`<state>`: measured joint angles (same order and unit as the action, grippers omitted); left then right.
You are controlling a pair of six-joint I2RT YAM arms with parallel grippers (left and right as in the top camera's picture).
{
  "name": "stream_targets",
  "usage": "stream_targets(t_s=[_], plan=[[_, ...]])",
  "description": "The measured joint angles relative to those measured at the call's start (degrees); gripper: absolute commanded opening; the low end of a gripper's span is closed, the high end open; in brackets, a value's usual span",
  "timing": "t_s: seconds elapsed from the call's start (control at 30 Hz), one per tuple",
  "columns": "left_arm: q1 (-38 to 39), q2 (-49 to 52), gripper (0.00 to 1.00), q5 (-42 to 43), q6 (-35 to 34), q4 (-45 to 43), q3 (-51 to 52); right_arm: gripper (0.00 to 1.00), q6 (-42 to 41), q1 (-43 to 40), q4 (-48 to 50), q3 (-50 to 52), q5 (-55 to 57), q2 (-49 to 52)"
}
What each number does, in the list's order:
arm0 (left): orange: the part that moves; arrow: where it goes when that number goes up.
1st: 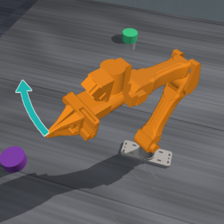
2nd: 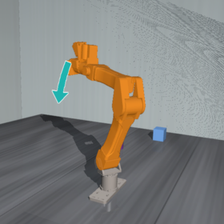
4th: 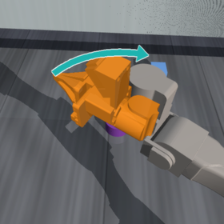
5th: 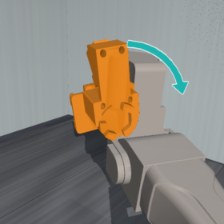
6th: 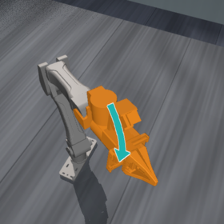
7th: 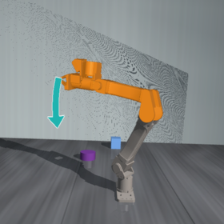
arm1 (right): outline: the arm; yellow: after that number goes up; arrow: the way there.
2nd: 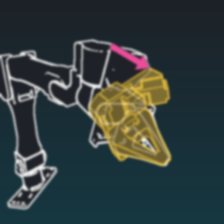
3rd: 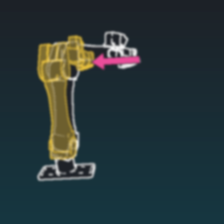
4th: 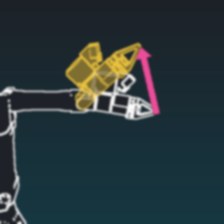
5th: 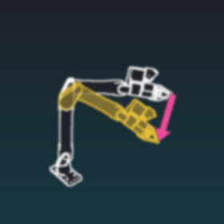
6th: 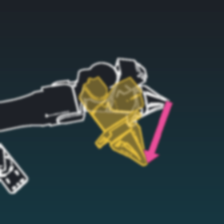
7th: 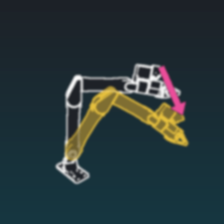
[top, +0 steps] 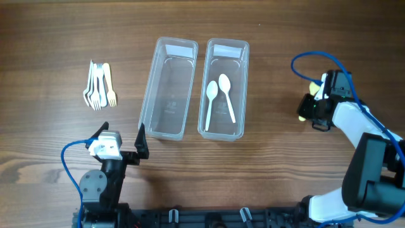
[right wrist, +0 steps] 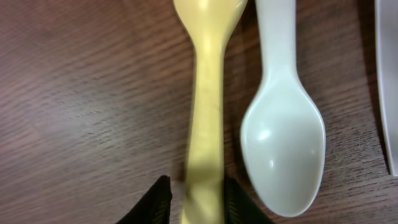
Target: Pack container
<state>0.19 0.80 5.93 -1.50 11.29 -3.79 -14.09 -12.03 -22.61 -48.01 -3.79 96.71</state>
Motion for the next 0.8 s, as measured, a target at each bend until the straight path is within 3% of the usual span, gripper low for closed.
stream_targets(t_s=[0.27,0.37,0.43,0.8], plan=[[0.00,0.00,1.00,-0.02,0.00,0.00,0.00,0.27,-0.02,0.15,-0.04,0.09,-0.07,0.07],[0.00,0.00,1.00,-0.02,0.00,0.00,0.00,0.18,-0.15,0.15,0.00,0.09,-0.04,0.15],[0.00,0.00,1.00,-0.02,0.00,0.00,0.00,0.04,-1.05,0.11,0.39,0.26,0.24,0.26],[0.00,0.04,1.00,-0.02,0.00,0.00,0.00,0.04,-2.19,0.28,2.21,-0.20,-2.12,0.15]])
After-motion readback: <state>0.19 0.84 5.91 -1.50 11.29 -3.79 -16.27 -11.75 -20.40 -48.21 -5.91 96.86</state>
